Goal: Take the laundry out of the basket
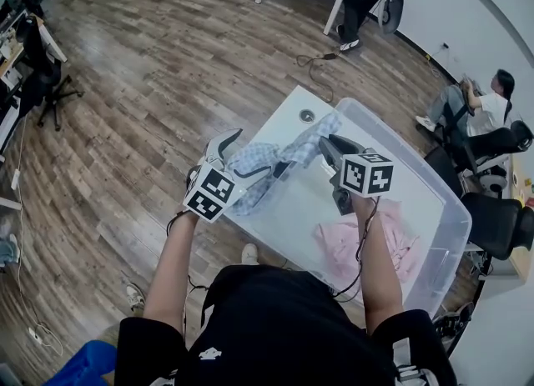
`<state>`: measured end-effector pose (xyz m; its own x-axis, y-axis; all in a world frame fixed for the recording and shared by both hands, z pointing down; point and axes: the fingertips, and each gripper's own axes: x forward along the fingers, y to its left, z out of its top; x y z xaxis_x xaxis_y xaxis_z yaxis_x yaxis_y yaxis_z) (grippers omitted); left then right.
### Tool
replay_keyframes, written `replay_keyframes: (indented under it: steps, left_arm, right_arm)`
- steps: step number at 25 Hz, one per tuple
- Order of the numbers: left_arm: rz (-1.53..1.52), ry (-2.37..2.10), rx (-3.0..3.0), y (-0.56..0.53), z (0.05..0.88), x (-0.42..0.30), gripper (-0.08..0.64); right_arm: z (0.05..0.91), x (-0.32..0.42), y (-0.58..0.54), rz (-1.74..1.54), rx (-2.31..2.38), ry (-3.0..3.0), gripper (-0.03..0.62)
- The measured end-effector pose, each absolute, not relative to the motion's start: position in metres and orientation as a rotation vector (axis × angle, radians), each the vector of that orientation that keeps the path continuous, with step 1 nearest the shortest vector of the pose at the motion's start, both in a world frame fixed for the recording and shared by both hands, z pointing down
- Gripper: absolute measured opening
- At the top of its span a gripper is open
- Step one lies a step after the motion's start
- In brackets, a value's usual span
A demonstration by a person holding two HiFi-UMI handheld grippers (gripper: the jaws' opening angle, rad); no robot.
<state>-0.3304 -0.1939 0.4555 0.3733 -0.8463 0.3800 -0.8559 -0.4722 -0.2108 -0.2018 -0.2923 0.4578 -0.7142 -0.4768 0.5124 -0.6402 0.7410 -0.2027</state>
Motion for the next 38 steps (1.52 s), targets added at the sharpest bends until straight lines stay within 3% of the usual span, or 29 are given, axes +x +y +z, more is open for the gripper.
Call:
replay_keyframes:
  steps: [1,2,7,11,13,14,17,18,23,31,38]
  left_arm:
    - [0.675,-1.611,2.589,-0.194,0.453,-0.331,0.423]
    - [0.657,-1.618,2.591,-0.194,0.451,-0.331,0.423]
    - [0.573,-1.673,2.583,-0.190,0.439,-0.338,0.418]
    - [0.378,-1.780,2.564,-0.184,0.417,-0.348,0.333]
    - [0.300,-1.854,2.539,-0.180,0.407,-0.357,0.245]
    - [0.274,-1.886,2.525,-0.178,0.404,-0.361,0.195]
    - [0.217,-1.965,2.477,-0.175,0.396,-0.369,0.028]
    - [0.198,-1.978,2.468,-0.174,0.393,-0.369,0.011]
    - [0.137,-1.966,2.503,-0.177,0.379,-0.360,0.009]
    - [0.012,-1.829,2.641,-0.186,0.343,-0.322,0.009]
    - [0.014,-1.583,2.864,-0.199,0.310,-0.249,0.009]
  right_arm:
    - [0.457,-0.205,-0.291,0.491,0.856,-2.500,0.033]
    - [0.455,-0.207,-0.290,0.466,0.866,-2.487,0.015]
    - [0.433,-0.224,-0.283,0.375,0.834,-2.546,0.012]
    - [0.419,-0.268,-0.270,0.272,0.685,-2.633,0.024]
    - [0.416,-0.284,-0.260,0.236,0.600,-2.637,0.212]
    - [0.412,-0.287,-0.256,0.226,0.574,-2.643,0.256]
    - [0.397,-0.279,-0.253,0.237,0.584,-2.688,0.293]
    - [0.390,-0.275,-0.254,0.261,0.598,-2.714,0.291]
    - [0.355,-0.238,-0.257,0.295,0.747,-2.795,0.243]
    - [0.355,-0.146,-0.243,0.299,0.990,-2.743,0.221]
    - [0.369,-0.054,-0.239,0.341,1.210,-2.643,0.172]
